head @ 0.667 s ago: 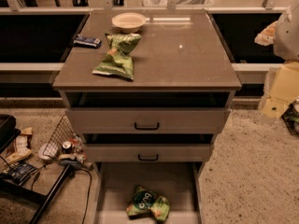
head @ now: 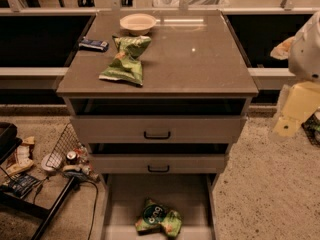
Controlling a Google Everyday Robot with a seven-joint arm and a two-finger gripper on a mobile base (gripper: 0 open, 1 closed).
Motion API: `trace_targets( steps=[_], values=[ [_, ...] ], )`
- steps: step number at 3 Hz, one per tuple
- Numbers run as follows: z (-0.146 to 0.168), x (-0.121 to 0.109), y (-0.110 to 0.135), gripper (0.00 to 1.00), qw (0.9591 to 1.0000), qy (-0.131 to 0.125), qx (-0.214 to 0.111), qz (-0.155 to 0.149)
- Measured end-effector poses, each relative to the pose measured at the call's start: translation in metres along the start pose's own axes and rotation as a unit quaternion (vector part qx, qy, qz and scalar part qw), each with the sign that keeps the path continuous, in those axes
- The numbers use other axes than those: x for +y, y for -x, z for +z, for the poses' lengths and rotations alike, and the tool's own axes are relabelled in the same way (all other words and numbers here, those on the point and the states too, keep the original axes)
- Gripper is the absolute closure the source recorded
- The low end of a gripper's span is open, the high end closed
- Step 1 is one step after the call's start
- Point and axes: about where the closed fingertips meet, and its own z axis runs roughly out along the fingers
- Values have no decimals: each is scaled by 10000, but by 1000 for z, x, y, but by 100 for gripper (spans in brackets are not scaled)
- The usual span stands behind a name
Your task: Pick green rice chip bag from bottom drawer and place on counter
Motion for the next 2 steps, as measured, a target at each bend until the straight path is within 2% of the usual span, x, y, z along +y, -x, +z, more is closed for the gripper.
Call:
trace_targets(
  steps=[1, 2],
  values=[
    [37, 21, -6, 0, 9996, -23, -247, 122],
    [91, 56, -21, 0, 9983, 46, -535, 216]
  ],
)
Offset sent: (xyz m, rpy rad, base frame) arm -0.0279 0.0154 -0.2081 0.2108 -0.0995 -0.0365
